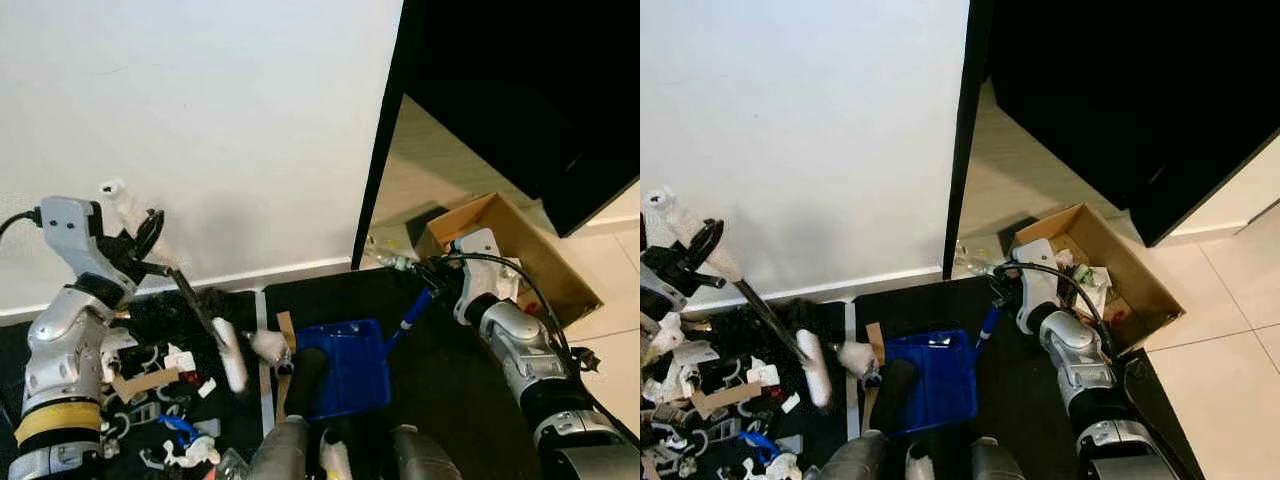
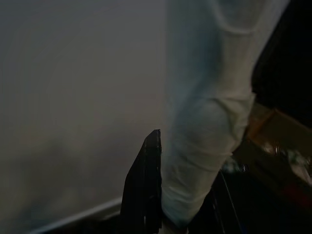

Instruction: Sweep floor

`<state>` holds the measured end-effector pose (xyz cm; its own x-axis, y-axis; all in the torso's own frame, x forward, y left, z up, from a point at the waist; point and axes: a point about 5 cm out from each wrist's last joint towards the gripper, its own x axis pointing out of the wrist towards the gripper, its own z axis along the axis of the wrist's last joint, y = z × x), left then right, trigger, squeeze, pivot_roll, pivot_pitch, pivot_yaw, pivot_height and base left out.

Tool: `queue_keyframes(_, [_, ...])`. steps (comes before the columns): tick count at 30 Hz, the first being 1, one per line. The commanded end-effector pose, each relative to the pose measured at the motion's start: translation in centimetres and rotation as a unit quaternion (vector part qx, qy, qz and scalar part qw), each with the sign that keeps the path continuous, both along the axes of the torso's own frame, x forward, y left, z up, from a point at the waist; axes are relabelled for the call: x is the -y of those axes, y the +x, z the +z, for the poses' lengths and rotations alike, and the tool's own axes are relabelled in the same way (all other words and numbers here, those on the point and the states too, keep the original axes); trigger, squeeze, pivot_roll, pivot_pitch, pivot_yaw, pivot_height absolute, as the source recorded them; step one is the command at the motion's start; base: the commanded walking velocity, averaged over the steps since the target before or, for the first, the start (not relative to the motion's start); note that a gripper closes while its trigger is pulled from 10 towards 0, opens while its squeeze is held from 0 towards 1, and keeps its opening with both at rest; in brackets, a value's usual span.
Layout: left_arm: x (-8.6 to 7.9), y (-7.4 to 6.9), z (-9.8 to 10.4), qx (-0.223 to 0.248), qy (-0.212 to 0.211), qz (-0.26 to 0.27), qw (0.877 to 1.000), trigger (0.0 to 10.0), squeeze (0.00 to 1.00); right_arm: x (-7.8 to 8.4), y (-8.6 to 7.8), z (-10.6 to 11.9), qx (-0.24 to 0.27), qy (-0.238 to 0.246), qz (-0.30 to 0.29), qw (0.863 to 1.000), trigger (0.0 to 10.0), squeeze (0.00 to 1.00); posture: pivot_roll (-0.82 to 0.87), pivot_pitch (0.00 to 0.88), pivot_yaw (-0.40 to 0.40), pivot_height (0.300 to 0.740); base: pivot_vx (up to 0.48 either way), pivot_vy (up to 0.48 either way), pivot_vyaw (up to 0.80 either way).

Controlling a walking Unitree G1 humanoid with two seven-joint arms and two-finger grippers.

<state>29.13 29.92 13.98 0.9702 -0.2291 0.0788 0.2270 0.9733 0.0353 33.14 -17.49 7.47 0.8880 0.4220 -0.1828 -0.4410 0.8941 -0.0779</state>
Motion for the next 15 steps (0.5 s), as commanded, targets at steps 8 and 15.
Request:
queue_keyframes(8, [-0.9, -0.1, -3.2, -0.043, 0.023, 0.042, 0.998, 10.0, 0.0, 0.3, -0.6, -1.0, -0.023, -0.008, 0.004, 1.0, 10.0, 0.0, 0.16, 0.235, -0.02, 0.74, 0.0, 0.0, 0.0])
queue_keyframes(15, [0.1, 0.1, -4.1, -0.053, -0.01, 0.02, 0.998, 10.0, 0.0, 0.6, -0.7, -1.1, -0.025, -0.009, -0.001, 1.0, 10.0, 0.0, 0.16, 0.236, -0.019, 0.74, 0.0, 0.0, 0.0])
